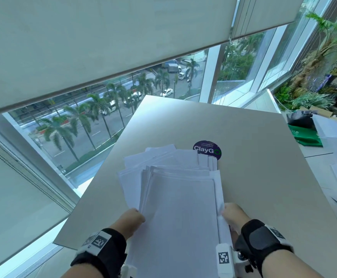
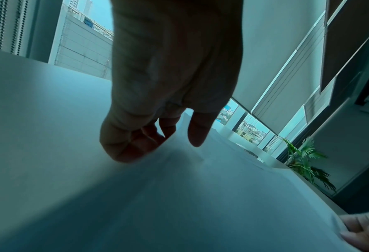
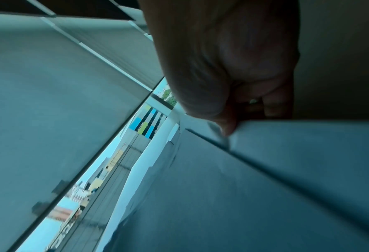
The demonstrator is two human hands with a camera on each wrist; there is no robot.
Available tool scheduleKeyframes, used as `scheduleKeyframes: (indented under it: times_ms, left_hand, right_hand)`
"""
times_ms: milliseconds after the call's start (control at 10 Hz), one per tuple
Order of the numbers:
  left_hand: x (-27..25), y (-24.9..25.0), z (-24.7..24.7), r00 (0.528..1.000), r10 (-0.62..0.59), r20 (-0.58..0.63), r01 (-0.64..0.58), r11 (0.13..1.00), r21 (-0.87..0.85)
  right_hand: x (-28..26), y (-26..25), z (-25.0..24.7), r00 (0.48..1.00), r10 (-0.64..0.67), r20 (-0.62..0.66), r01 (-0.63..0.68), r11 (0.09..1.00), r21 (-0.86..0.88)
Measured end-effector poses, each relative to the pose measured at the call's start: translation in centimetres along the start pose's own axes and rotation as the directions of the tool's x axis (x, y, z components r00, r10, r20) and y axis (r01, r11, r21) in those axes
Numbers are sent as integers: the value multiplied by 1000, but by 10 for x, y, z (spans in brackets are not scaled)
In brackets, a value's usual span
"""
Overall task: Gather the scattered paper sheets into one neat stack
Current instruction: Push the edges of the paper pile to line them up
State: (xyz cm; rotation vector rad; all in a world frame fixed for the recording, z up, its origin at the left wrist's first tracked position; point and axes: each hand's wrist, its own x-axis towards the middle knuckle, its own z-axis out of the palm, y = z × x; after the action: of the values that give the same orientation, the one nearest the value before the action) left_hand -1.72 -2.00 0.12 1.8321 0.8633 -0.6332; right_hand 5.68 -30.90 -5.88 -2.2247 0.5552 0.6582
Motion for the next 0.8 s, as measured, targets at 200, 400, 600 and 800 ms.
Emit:
scheduleKeyframes:
  times_ms: [200,400,600,800]
  left_hand:
    - [-1,-2,5,999,21,31,-18,995,-96]
    - [-10,0,5,998,52,40,-51,998,-21]
    - [-4,-5,0,994,96,45,-92,992,-88]
    - [-7,-2,6,988,152,5,-152,988,-11]
  right_hand:
    - [-24,-14,-4,992,28,-126,-41,994,-98]
    - [-21,-11,1,993,43,-108,-45,999,-18]
    - [-23,-16,-6,993,89,-72,-90,996,-8]
    - [-32,-15,-5,986,-15,-169,12,1000,-19]
